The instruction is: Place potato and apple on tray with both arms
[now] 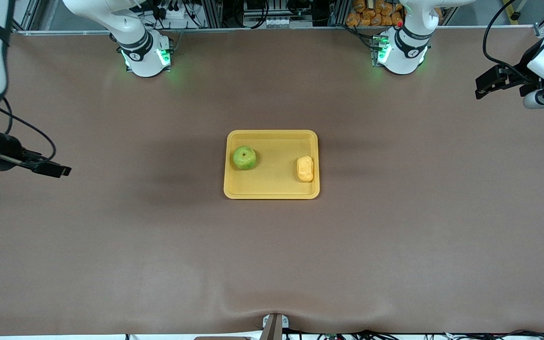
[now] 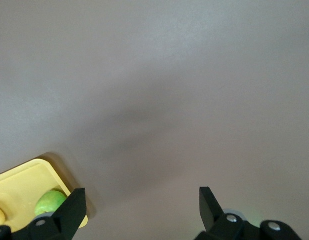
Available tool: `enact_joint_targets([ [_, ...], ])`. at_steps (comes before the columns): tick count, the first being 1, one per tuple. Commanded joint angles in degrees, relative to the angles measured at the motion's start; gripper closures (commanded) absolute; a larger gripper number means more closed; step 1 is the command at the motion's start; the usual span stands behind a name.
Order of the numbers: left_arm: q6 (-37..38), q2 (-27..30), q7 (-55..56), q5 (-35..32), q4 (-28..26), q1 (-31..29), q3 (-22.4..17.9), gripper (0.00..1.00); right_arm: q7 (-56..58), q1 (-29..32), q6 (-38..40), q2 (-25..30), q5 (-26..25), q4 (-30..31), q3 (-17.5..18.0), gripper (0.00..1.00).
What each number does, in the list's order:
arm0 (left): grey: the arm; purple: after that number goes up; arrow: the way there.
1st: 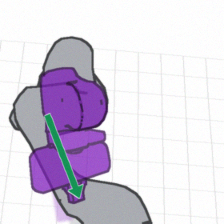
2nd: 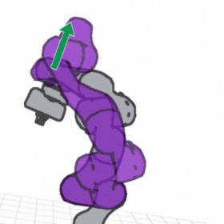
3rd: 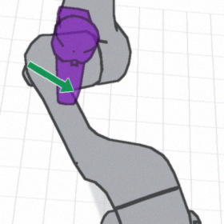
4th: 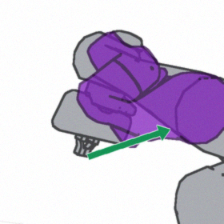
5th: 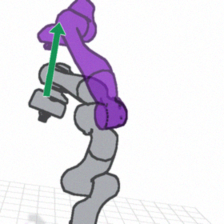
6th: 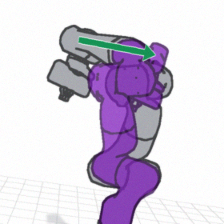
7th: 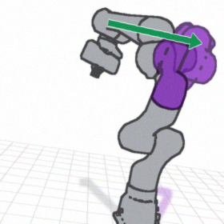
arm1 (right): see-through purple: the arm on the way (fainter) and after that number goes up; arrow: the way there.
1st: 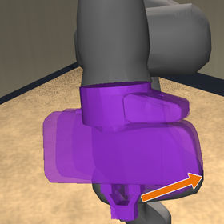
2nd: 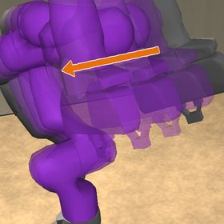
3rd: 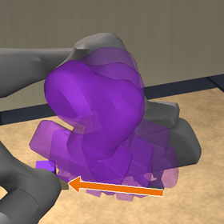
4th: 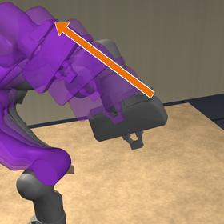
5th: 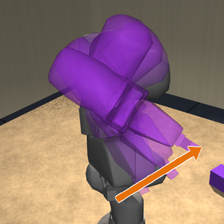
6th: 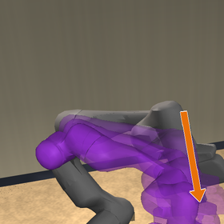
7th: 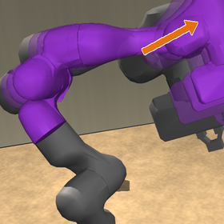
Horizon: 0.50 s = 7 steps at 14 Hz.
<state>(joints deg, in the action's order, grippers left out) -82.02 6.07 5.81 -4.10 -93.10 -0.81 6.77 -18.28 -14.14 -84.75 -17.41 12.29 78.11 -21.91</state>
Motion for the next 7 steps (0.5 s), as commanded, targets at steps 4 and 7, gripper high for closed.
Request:
enact_joint_targets([
  [4, 0.7, 0.3, -0.7, 1.1, 0.2, -0.2, -0.1, 0.0, 9.3, 7.3, 1.1, -0.2, 0.2, -2.7, 2.5, 0.0],
  [7, 0.6, 0.3, -0.7, 1.1, 0.3, -0.2, -0.1, 0.0, 9.6, 10.8, 1.2, -0.3, 0.3, -3.4, 4.8, 0.0],
])
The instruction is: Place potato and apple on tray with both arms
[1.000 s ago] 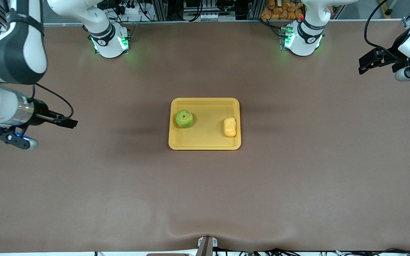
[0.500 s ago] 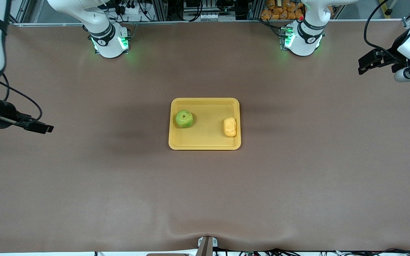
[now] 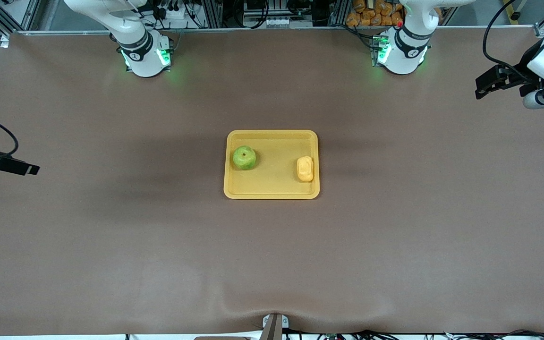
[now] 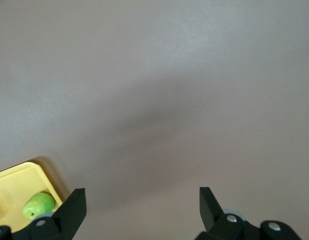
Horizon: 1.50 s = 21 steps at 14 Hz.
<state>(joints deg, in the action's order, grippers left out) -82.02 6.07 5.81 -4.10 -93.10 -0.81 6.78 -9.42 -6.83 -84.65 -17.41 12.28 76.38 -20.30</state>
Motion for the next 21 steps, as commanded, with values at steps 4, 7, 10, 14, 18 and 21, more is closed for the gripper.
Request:
enact_joint_targets([
  [4, 0.6, 0.7, -0.7, 1.1, 0.4, -0.2, -0.2, 0.0, 0.1, 5.7, 3.7, 1.8, -4.0, -3.2, 9.0, 0.0],
  [7, 0.6, 0.6, -0.7, 1.1, 1.0, -0.2, -0.4, 0.0, 0.5, 7.7, 8.0, 3.5, -5.9, -3.9, 12.5, 0.0],
  [10, 0.6, 0.6, -0.7, 1.1, 1.1, -0.2, -0.4, 0.0, 0.5, 7.4, 9.5, 7.7, -6.1, -3.5, 12.8, 0.0],
  [14, 0.7, 0.6, -0.4, 1.0, 1.7, -0.2, -0.4, 0.0, 0.6, 7.0, 8.7, 10.9, -6.6, -0.9, 13.6, 0.0],
  [18, 0.7, 0.8, -0.9, 1.1, 1.7, -0.8, -0.5, 0.0, 0.6, 7.4, 3.0, 16.9, -8.2, 8.6, 15.3, 0.0],
  [21, 0.8, 1.0, -0.9, 1.1, 1.6, -0.9, -0.5, 0.0, 0.6, 7.4, 3.2, 18.4, -9.2, 10.5, 16.1, 0.0],
])
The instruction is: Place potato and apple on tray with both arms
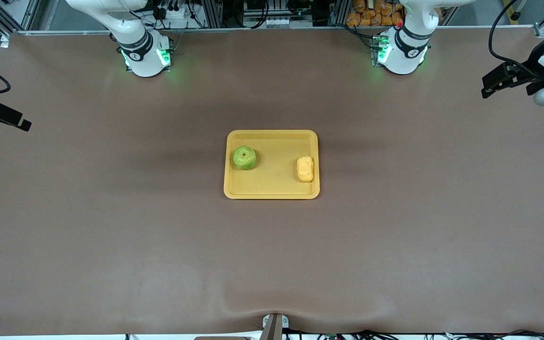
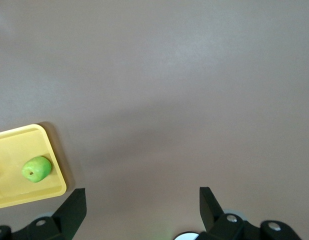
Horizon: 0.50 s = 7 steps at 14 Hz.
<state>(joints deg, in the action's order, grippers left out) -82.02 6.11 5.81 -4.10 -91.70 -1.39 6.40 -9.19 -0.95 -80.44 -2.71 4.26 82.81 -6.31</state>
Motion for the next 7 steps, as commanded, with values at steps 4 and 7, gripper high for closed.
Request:
enact_joint_targets([
  [4, 0.8, 0.8, -1.0, 1.2, 0.3, -0.5, -0.2, 0.0, 4.5, 2.9, -1.4, 5.8, -4.5, 6.0, 4.4, 0.0],
  [7, 0.8, 0.8, -0.9, 1.3, 0.6, -0.5, -0.2, 0.0, 9.3, 3.9, -2.7, 5.8, -4.4, 6.1, 4.6, 0.0],
])
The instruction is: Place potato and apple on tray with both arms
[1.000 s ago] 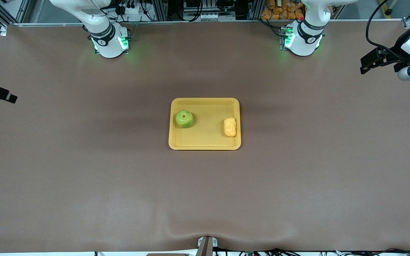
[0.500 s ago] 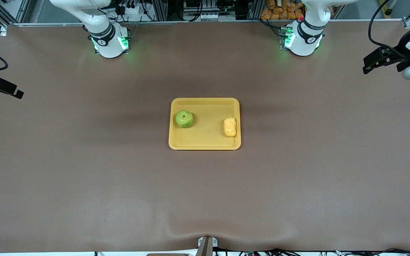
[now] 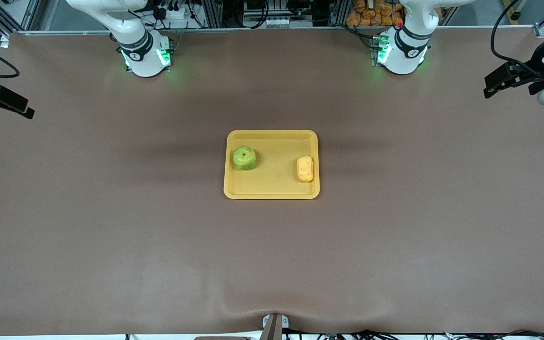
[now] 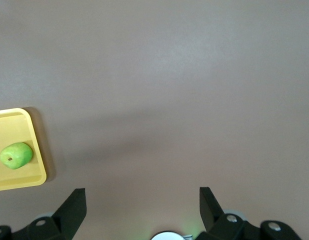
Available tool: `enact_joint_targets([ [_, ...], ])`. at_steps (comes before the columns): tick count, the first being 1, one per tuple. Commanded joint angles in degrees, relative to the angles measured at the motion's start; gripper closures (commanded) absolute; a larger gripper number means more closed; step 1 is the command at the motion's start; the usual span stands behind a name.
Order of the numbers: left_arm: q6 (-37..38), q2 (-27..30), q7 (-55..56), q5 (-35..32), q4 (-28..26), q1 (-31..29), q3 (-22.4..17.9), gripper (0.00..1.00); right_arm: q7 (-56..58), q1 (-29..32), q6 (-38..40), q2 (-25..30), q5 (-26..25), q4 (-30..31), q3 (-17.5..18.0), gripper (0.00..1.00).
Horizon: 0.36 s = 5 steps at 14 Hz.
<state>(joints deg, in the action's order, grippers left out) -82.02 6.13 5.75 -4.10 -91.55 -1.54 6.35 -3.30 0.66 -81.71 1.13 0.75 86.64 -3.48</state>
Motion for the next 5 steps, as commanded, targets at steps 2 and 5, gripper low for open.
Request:
enact_joint_targets([
  [2, 0.8, 0.5, -0.7, 1.4, 0.9, -0.4, -0.5, 0.0, 3.7, 2.3, -1.4, 2.0, -0.9, 2.4, 1.9, 0.0],
  [5, 0.8, 0.4, -0.4, 1.4, 1.1, -0.3, -0.5, 0.0, 3.8, 2.3, -0.2, 2.2, -1.1, 2.6, 2.7, 0.0],
])
